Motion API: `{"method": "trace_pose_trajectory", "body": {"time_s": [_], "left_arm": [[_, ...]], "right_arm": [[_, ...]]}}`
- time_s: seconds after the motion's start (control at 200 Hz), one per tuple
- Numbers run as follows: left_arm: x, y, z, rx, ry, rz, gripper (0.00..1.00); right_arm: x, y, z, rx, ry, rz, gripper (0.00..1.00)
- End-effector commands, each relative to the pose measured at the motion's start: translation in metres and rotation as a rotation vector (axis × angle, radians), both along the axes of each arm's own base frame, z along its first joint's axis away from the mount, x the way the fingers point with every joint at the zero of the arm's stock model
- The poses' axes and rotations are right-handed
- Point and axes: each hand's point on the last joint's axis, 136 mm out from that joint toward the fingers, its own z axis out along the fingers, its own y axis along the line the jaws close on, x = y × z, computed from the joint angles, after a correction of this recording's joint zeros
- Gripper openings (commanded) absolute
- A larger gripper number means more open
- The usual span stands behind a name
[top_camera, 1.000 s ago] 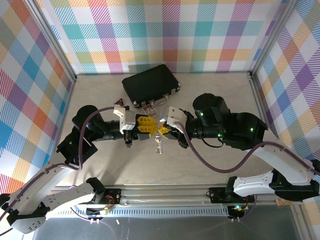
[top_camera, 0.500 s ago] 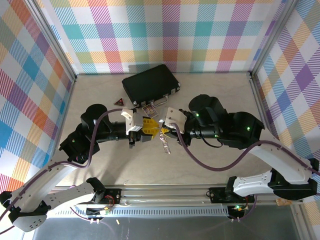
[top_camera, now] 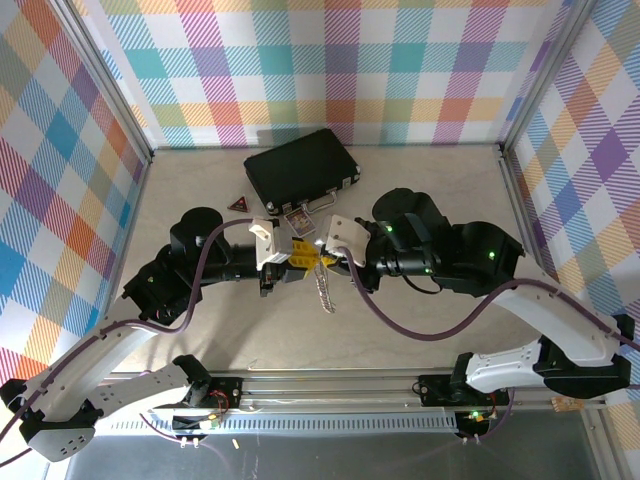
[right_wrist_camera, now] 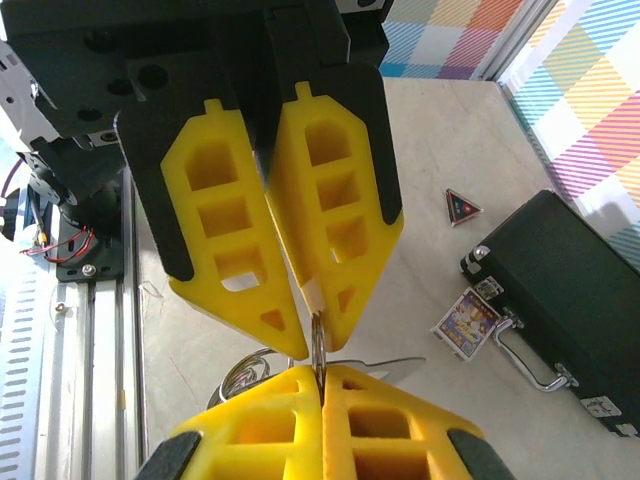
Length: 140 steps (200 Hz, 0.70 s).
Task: Put the keys on the keyring
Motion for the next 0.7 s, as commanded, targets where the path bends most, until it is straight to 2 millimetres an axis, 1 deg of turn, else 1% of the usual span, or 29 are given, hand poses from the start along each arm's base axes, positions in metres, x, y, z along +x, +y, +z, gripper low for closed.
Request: {"method": "trace_pose_trajectory", "body": {"time_s": [0.0, 0.145, 0.155, 0.18, 0.39, 0.6, 0.695], "left_arm": [[-0.005, 0.0, 0.013, -0.025, -0.035, -0.011, 0.12], [-0.008, 0.002, 0.015, -0.042, -0.026, -0.019, 0.03], [-0.008, 0.001, 0.02, -0.062, -0.042, -0.021, 0.02], [-0.009, 0.001, 0.023, -0.078, -0.052, -0.024, 0.0], [-0.021, 0.005, 0.041, -0.162, -0.064, -0.064, 0.0], [-0.025, 0.005, 0.044, -0.183, -0.056, -0.079, 0.0], [-0.026, 0.003, 0.045, -0.201, -0.052, -0.094, 0.0]], "right_arm": [[-0.001, 0.003, 0.01, 0.023, -0.015, 0.014, 0.0], [-0.003, 0.004, 0.006, 0.016, -0.002, 0.019, 0.0], [-0.003, 0.004, 0.005, 0.015, -0.001, 0.02, 0.0], [-0.003, 0.003, 0.006, 0.018, 0.0, 0.021, 0.0], [-0.01, 0.001, 0.008, 0.036, 0.022, 0.041, 0.0], [-0.016, 0.0, 0.014, 0.071, 0.033, 0.054, 0.0], [-0.017, 0.001, 0.018, 0.102, 0.033, 0.056, 0.1]]}}
